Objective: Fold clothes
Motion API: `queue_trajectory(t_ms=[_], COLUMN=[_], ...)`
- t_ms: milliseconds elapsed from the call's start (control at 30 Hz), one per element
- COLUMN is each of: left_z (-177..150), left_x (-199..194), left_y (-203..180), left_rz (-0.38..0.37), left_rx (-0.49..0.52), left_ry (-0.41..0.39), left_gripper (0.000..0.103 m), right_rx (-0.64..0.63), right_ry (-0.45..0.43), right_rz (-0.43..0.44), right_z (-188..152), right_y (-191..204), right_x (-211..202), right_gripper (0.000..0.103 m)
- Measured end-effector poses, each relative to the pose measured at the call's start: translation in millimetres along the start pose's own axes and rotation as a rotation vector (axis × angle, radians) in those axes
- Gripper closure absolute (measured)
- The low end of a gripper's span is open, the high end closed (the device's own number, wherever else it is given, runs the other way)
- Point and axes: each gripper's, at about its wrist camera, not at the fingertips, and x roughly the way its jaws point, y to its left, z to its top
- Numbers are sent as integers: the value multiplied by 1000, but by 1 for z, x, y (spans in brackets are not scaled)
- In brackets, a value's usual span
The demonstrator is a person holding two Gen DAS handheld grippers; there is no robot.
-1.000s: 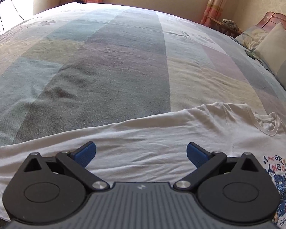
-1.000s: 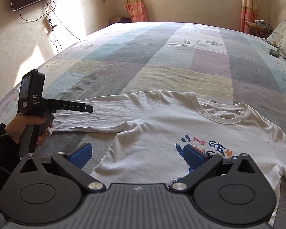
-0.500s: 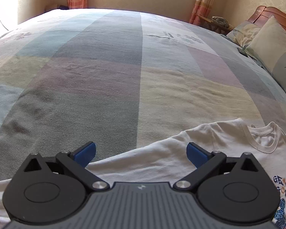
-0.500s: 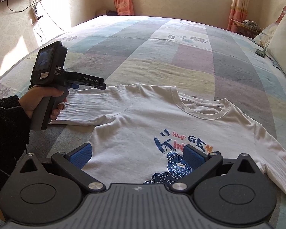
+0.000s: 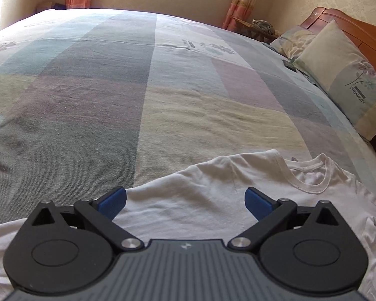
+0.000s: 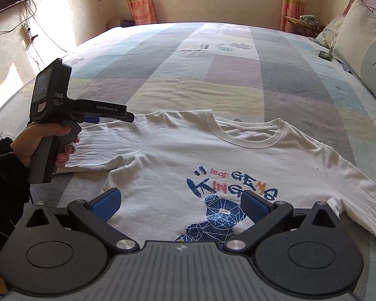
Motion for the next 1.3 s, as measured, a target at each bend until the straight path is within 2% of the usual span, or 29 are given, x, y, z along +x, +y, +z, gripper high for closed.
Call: queue_trajectory(t_ms=[100,167,400,500,633,800,900,1000,1033,1133,1300], left_z=[-13,-24,-48,-43,-36,-43,-55,-65,-67,-67,-74], left_x=[-11,-5,30,25,8,-8,4,12,9,-10,-44], left_y=[-8,-15,-23,-23,-36,-53,-54,-40,-36,-34,-76], left_rz=[-194,-275,-261,-216,-141,-292,-233,-56,-36,-36,-83], left_rx=[-60,-101,-183,-197,-130,-95,-95,-83,-88,-90,25], left_ry=[71,135,239,202,173,174,220,236,233,225,163], left_gripper=[2,2,3,3,3,3,2,3,3,3,3], right_rx=[22,30,45,61,123,183,201,217,217,220,211], right_ry=[5,5,-9,-18,-35,-42,-35,-33,-34,-36,-15], right_rz=[-1,3,-5,-27,-40,-37,-32,-16,-18,-41,-87], right_z=[-1,-2,-9,-14,-23,-33,-39,-46,-49,-58,-73], right_y=[-5,-6,-13,-19,-35,-46,-49,-53,-55,-64,-86], right_x=[3,3,-3,-9,-17,-19,-18,-20,-22,-25,-21], right_gripper=[0,0,0,0,0,0,0,0,0,0,0])
